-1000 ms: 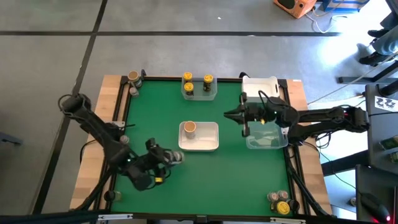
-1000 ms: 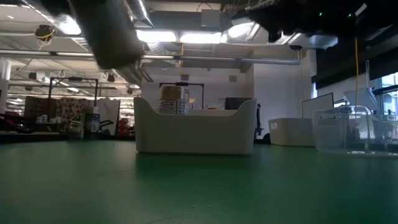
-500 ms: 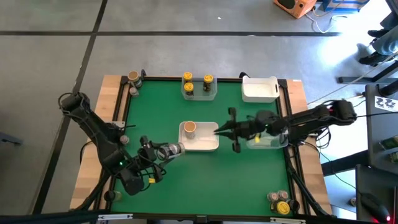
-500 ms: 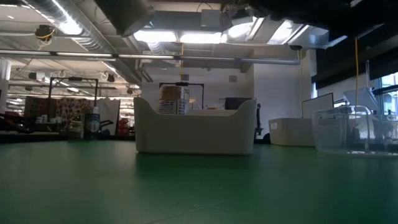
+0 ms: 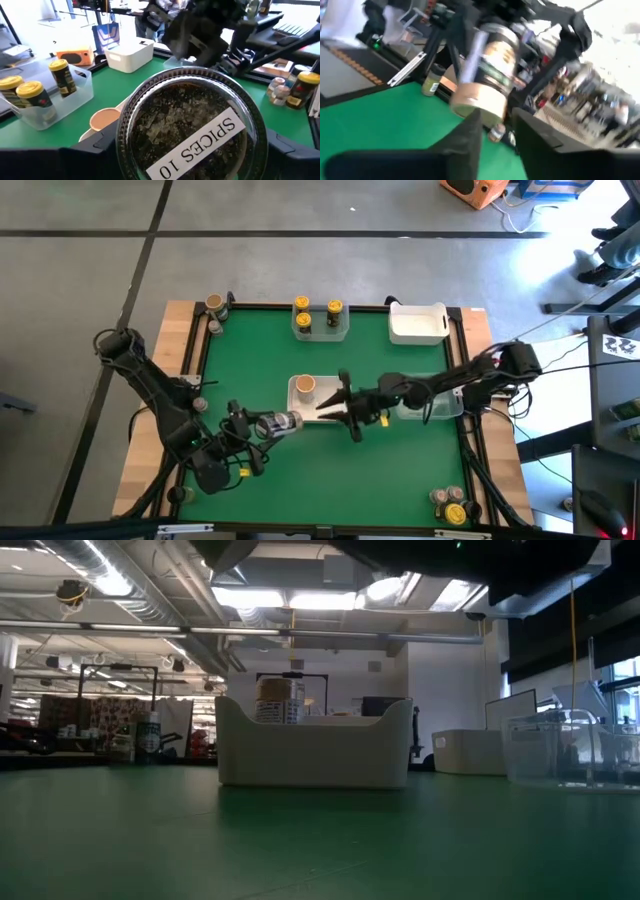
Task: Sort spices by type
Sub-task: Put the bottom gold seasoning bottle into the bottom white bin
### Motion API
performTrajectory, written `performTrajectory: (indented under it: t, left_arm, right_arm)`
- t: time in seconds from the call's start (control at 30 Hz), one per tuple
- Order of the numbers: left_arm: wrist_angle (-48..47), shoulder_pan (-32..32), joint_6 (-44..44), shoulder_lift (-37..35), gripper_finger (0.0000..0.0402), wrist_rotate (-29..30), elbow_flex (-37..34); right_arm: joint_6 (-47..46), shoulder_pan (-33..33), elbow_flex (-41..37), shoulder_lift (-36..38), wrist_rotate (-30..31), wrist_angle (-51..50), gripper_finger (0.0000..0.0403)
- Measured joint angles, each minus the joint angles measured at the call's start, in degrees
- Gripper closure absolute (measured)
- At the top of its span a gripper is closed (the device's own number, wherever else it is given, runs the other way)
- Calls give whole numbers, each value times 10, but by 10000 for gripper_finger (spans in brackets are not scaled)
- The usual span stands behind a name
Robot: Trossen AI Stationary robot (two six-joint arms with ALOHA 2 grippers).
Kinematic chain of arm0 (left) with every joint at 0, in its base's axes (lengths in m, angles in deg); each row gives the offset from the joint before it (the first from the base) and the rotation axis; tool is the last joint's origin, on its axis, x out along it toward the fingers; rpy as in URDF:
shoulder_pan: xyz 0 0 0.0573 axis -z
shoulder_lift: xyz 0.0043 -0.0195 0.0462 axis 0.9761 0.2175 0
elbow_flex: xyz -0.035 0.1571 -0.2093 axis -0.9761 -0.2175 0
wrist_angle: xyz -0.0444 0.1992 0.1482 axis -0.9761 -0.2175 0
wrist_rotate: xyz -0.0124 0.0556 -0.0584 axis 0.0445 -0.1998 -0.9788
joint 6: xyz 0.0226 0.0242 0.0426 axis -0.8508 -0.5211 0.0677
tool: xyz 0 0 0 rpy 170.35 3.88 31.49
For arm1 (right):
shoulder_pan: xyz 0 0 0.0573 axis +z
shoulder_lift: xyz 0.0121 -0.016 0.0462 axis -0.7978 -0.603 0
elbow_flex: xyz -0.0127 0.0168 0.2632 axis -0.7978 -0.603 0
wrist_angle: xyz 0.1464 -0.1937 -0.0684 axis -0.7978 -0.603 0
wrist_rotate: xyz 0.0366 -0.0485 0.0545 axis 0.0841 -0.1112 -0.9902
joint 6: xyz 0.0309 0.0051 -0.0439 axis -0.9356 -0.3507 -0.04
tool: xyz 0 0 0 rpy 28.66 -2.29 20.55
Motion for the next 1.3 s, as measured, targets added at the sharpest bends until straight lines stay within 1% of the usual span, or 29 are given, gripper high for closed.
performTrajectory:
  t: [0.07, 0.17, 0.23, 0.3, 0.37, 0.47, 0.63, 0.73, 0.83, 1.0, 1.07, 1.17, 1.3]
  left_arm:
    - [14, 0, -4, -8, 140, 0, 0]
    - [39, 0, -21, -27, 140, 6, 0]
    - [59, 0, -36, -38, 140, 10, 0]
    - [81, -3, -53, -48, 140, 11, 0]
    - [105, -6, -74, -53, 140, 12, 0]
    - [144, -15, -112, -58, 140, 11, 1]
    - [231, -31, -199, -59, 140, 2, 1]
    - [275, -44, -241, -59, 140, -12, 1]
    - [297, -58, -266, -59, 140, -28, 1]
    - [302, -80, -266, -60, 140, -52, 1]
    - [304, -91, -266, -59, 140, -77, 1]
    - [304, -107, -263, -54, 140, -98, 1]
    - [322, -114, -270, -48, 140, -110, 1]
  right_arm:
    - [36, 14, 2, 0, 18, 4, 249]
    - [99, 34, 15, 0, 73, 5, 189]
    - [145, 44, 25, 0, 99, 5, 150]
    - [190, 52, 35, 0, 113, 4, 115]
    - [196, 55, 47, 0, 125, 4, 88]
    - [192, 54, 62, 0, 123, 4, 64]
    - [192, 54, 67, 0, 120, 4, 55]
    - [195, 54, 68, 0, 119, 5, 60]
    - [201, 54, 68, 0, 131, 11, 67]
    - [204, 54, 67, 1, 136, 33, 77]
    - [205, 52, 68, 0, 136, 34, 81]
    - [207, 52, 68, 0, 147, 47, 85]
    - [207, 52, 68, 0, 152, 52, 89]
